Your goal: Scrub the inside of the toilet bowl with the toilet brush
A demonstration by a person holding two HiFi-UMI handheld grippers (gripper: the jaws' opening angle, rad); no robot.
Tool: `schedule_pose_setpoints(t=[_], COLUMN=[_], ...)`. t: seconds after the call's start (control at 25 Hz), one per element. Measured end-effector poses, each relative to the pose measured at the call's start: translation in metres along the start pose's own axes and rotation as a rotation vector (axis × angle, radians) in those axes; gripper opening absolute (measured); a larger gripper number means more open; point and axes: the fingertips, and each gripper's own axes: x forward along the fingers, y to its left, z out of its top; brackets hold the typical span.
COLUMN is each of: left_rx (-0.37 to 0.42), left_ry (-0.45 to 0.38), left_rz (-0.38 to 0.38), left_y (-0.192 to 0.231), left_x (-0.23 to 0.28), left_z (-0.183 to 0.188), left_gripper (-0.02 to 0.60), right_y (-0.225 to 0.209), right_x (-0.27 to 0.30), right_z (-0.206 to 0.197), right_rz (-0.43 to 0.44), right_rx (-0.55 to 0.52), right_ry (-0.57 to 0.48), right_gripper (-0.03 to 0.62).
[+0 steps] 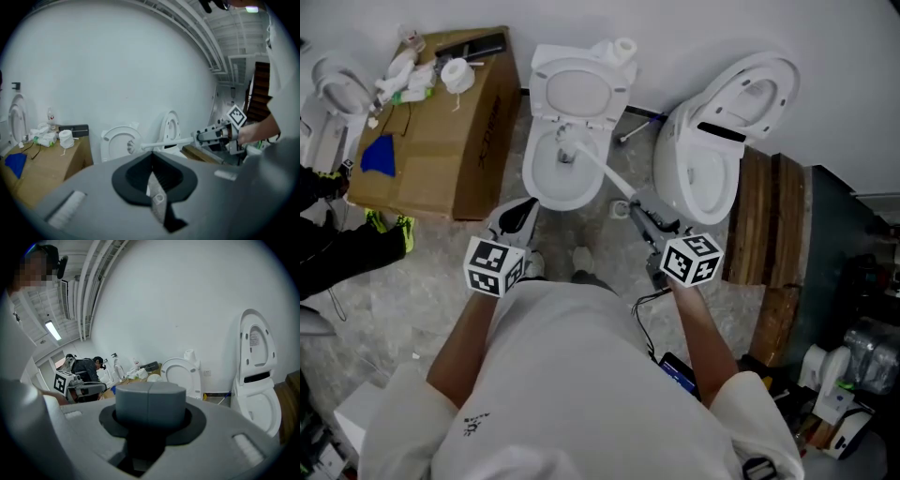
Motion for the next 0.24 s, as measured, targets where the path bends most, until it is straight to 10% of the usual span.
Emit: schedule_pose_setpoints(t=[0.24], left_rx=[0.007], left_ry=[0.006], left_rz=[-0.031], left_y=[-0.0102], left_x=[-0.0029], left_z=[-0.0017], left_gripper=[-0.011], right_y=[0.0067], right_x=[-0.0022], right_z=[-0.0007], right_rz=[-0.001], right_rx=[-0.003], right_ry=[-0.003], right_gripper=[0.147])
